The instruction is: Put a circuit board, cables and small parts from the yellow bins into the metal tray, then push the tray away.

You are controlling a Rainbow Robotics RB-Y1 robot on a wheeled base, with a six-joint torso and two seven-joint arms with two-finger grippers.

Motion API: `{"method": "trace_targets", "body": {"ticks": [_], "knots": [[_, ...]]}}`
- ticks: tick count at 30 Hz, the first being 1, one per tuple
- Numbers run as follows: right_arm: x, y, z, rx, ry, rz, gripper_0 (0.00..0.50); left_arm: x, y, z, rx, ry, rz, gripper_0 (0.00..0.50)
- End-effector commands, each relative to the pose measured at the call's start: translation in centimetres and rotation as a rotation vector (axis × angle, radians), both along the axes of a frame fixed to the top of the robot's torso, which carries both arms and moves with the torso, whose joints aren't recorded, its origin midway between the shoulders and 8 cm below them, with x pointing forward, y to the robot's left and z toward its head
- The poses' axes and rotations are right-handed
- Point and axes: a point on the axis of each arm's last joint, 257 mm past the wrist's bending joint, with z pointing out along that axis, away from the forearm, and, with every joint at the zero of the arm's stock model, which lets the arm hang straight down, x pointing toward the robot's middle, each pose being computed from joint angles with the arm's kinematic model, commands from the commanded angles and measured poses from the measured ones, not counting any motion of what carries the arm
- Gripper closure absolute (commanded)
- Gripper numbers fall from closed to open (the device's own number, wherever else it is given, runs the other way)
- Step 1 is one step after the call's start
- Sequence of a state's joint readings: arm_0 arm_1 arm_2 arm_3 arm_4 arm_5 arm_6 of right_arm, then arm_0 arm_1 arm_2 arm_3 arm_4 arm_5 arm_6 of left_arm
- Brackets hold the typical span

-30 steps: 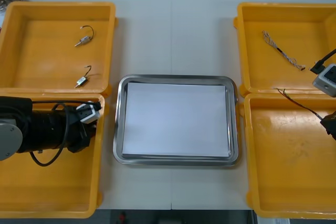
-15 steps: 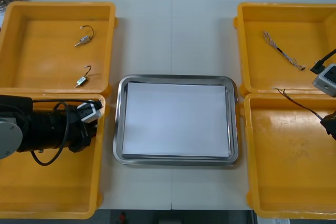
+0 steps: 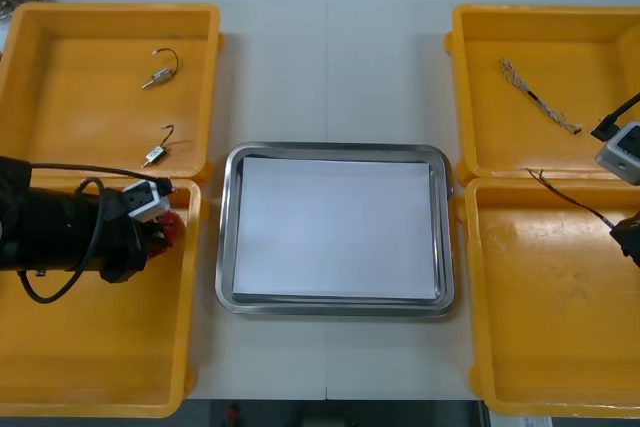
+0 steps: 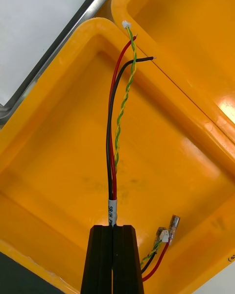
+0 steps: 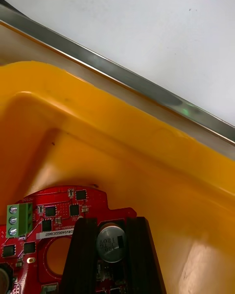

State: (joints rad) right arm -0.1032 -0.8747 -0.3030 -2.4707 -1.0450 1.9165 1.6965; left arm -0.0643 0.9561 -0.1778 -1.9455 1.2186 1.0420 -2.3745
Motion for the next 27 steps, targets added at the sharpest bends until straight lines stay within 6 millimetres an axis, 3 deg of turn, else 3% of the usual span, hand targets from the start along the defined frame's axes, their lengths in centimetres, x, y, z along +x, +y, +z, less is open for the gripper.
{"method": "trace_targets", "body": {"ticks": [1,8,13,22,27], "knots": [[-0.1,0.3,0.6,-0.016,-0.013,-0.011,0.5,-0.4,1.8,3.6,0.009,-0.001,0.054,0.5],[-0.1,0.3,0.6,-0.014,-0.012,-0.011,0.5,-1.9,2.9,6.4,0.039,0.013,0.069,0.5],[-0.1,0.3,0.6,-0.015,-0.012,-0.01,0.5,-3.3,2.2,7.8,0.041,0.043,0.098,0.5],[-0.1,0.3,0.6,-0.015,-0.013,-0.009,0.5,-5.0,-1.1,10.2,0.005,0.058,0.137,0.5],[-0.1,0.3,0.6,-0.015,-0.012,-0.01,0.5,-5.8,-4.2,10.9,-0.023,0.076,0.133,0.5]]}}
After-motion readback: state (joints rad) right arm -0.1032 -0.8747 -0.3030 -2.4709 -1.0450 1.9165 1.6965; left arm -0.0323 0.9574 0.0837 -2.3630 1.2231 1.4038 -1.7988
